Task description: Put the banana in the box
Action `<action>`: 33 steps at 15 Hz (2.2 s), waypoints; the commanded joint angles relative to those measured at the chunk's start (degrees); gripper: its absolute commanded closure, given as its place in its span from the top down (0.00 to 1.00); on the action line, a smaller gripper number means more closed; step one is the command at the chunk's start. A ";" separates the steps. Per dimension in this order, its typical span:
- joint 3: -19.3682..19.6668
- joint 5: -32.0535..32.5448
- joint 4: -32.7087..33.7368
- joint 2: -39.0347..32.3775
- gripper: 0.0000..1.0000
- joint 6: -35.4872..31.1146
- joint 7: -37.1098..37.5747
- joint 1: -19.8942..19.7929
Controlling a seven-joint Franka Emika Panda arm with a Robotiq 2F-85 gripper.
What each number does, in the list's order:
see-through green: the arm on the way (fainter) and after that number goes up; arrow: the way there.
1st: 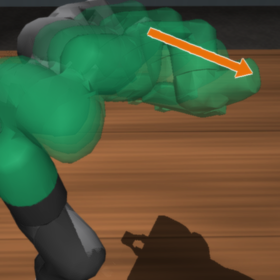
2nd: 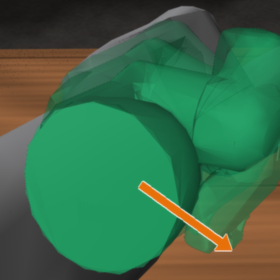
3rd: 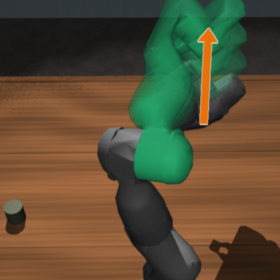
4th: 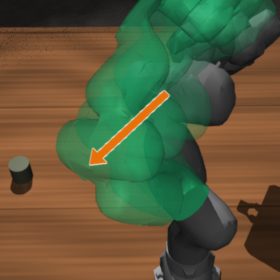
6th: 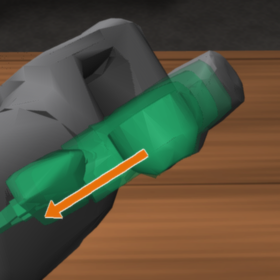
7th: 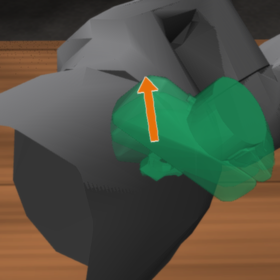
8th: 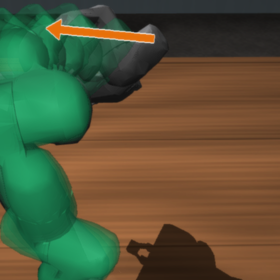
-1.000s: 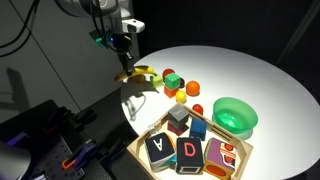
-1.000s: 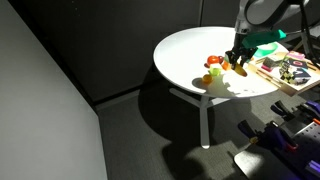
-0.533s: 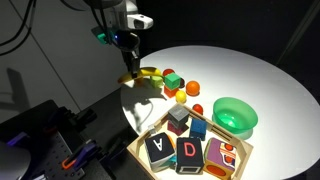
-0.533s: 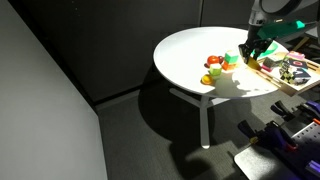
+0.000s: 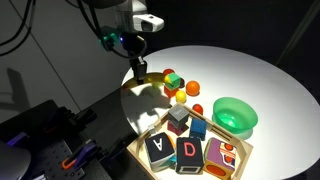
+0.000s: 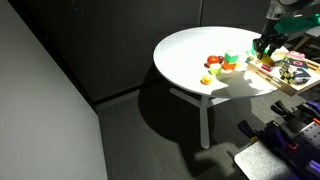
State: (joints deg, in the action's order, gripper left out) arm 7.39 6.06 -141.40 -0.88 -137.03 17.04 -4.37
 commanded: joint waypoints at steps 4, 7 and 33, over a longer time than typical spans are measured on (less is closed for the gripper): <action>2.43 -1.23 -2.88 4.67 0.14 -1.23 -4.11 -4.42; 3.39 -2.79 -2.93 4.92 0.14 -1.34 -6.04 -5.75; 5.74 -4.94 -0.63 4.73 0.14 1.01 -7.80 -8.25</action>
State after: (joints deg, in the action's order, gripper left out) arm 12.40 2.33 -142.87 2.57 -137.64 11.08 -11.42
